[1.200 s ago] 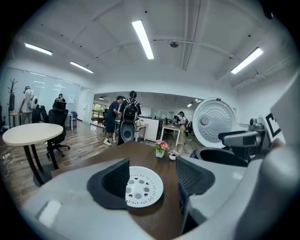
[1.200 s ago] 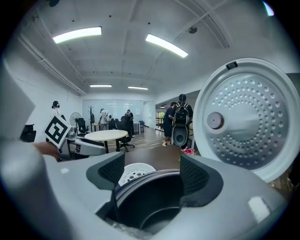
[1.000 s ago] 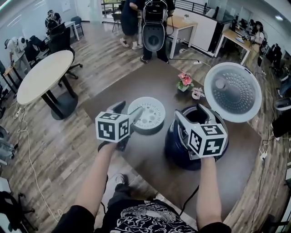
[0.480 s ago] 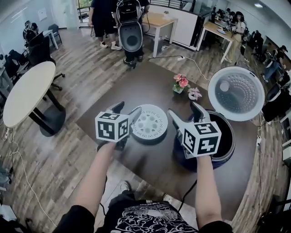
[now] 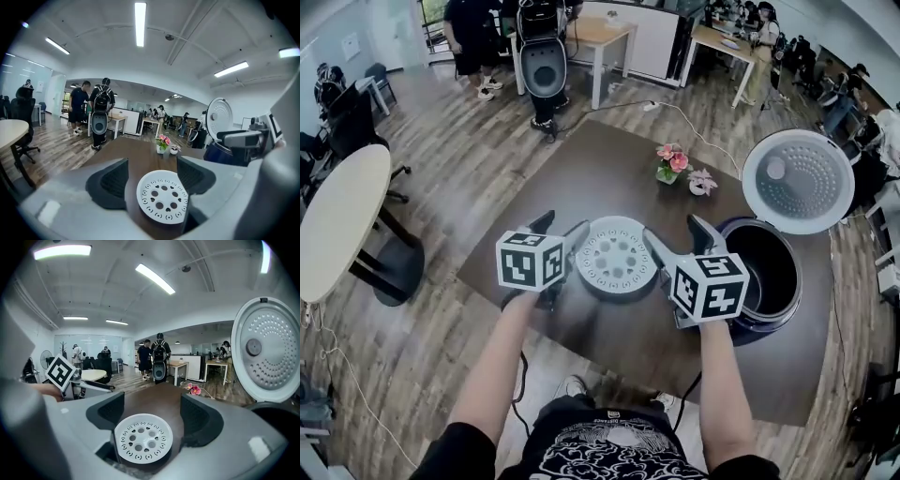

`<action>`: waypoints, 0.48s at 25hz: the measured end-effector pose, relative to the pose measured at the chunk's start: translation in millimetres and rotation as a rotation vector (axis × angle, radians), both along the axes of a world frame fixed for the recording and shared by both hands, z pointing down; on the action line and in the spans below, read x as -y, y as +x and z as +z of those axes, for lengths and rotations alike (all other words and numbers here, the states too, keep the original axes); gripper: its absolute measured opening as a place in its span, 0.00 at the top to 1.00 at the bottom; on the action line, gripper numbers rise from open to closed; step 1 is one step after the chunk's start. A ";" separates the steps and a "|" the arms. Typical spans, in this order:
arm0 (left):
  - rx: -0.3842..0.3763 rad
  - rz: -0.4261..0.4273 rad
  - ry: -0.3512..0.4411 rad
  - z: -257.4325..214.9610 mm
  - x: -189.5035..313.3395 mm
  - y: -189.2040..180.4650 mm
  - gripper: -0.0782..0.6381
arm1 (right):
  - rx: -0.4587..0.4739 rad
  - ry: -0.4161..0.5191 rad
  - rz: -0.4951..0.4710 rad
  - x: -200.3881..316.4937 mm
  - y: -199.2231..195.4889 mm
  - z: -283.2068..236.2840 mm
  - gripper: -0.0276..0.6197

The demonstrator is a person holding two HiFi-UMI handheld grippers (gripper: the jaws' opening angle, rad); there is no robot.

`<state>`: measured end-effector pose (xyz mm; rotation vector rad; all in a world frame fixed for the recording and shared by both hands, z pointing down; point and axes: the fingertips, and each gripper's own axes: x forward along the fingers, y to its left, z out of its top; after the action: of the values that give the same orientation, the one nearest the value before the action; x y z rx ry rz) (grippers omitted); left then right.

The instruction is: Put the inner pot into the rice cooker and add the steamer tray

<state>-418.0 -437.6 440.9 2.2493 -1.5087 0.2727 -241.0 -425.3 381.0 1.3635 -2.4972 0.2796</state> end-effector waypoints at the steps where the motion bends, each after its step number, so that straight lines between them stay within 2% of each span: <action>1: -0.002 0.013 -0.008 4.6 1.8 -1.5 0.43 | 0.006 -0.014 0.016 0.5 -2.0 7.8 0.40; 8: 0.005 0.116 -0.086 45.9 18.1 -3.0 0.43 | 0.097 -0.151 0.144 1.5 -9.4 73.5 0.40; 12: 0.002 0.165 -0.138 70.8 24.5 2.2 0.43 | 0.116 -0.217 0.214 -3.0 -5.0 111.0 0.40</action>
<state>-415.8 -462.1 511.7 2.2652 -1.2653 0.4150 -246.0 -422.3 491.9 1.5612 -2.3261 0.6721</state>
